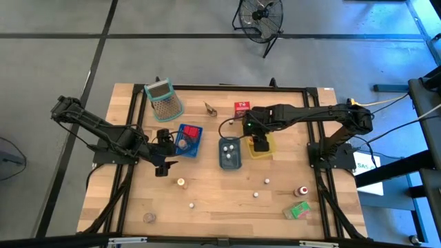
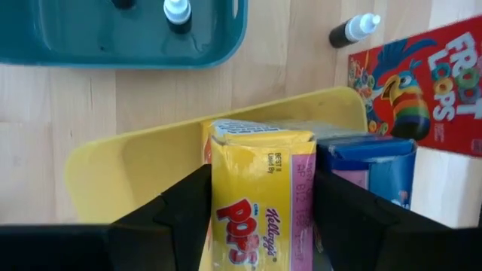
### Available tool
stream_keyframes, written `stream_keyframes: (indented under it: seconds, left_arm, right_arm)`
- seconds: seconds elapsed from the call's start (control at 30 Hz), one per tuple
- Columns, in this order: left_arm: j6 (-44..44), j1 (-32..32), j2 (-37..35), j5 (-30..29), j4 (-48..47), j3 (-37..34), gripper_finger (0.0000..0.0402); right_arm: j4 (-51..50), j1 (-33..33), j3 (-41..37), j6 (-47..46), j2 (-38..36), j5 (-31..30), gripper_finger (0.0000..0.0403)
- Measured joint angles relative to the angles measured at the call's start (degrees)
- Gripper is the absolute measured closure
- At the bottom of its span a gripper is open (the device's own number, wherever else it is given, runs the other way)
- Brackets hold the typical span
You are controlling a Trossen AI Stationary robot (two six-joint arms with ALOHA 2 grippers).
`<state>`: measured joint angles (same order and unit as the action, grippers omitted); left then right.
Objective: Pick & Place Kitchen Items
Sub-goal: Put the yellow cereal box into the yellow bin
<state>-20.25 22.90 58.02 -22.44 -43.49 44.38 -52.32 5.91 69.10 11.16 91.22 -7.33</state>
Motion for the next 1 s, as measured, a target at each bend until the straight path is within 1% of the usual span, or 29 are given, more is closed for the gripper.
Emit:
stream_keyframes:
  seconds: [0.2,0.33,0.57,0.77,1.0]
  left_arm:
    - [0.0,0.0,0.0,0.0,0.0,0.0,0.0123]
    - [0.0,0.0,0.0,0.0,0.0,0.0,0.0123]
    - [0.0,0.0,0.0,0.0,0.0,0.0,0.0123]
    - [0.0,0.0,0.0,0.0,0.0,0.0,0.0123]
    - [0.0,0.0,0.0,0.0,0.0,0.0,0.0123]
  right_arm:
    - [1.3,0.0,0.0,1.3,0.0,0.0,0.0189]
    - [1.6,0.0,0.0,1.8,0.0,1.5,0.0189]
    - [2.3,0.0,0.0,2.1,0.0,1.5,0.0189]
    - [4.3,0.0,0.0,4.5,0.0,1.5,0.0189]
    - [2.2,0.0,0.0,3.7,0.0,1.5,0.0189]
